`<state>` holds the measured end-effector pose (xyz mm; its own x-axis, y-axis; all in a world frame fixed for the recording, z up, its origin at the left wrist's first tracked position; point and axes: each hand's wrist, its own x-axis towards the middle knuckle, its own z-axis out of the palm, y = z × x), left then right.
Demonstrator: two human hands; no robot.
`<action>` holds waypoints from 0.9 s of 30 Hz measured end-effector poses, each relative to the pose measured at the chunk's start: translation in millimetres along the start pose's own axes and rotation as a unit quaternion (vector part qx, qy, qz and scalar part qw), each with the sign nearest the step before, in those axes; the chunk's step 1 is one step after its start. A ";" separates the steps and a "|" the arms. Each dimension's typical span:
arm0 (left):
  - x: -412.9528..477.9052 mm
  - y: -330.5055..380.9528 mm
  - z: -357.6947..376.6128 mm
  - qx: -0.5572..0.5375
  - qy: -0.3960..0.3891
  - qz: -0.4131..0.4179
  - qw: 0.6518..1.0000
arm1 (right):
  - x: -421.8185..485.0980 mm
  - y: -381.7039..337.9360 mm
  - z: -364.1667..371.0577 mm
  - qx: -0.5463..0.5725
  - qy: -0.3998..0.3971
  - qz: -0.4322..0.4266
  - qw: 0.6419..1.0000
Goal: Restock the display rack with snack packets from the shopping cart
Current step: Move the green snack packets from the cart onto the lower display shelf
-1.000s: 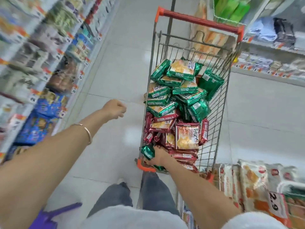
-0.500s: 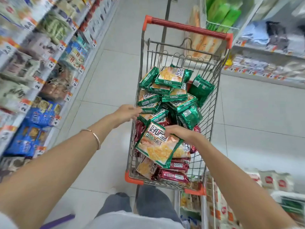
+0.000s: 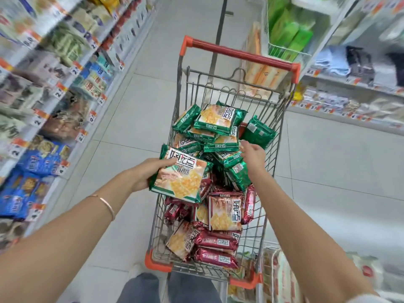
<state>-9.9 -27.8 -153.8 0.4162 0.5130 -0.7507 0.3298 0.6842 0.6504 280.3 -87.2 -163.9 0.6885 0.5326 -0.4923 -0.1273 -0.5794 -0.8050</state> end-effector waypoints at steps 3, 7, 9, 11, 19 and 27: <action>-1.3 -0.6 -11.9 -0.034 0.011 -0.003 0.999 | 13.4 -40.6 33.6 0.027 -0.002 0.007 1.000; -6.3 0.6 -18.8 -0.088 0.010 -0.024 0.996 | 31.3 -57.6 68.3 0.084 -0.027 0.072 0.994; -7.2 3.1 -19.1 -0.098 0.020 -0.023 0.995 | 30.7 -55.0 71.1 0.070 -0.055 0.041 0.995; -8.4 6.6 -19.4 -0.096 0.036 -0.022 0.994 | 22.2 -52.9 56.9 0.112 -0.021 0.010 0.993; -7.6 31.0 16.7 -0.055 -0.019 -0.052 0.997 | -44.0 -21.9 -6.7 0.099 -0.196 0.001 0.976; -9.7 23.7 48.2 0.047 -0.132 -0.055 0.989 | -60.2 37.1 20.5 0.065 -0.204 0.073 0.974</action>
<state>34.7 -41.5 -125.5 0.5759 0.2761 -0.7695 0.4580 0.6707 0.5835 219.5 -128.1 -170.9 0.3188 0.6663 -0.6742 -0.3109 -0.5984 -0.7384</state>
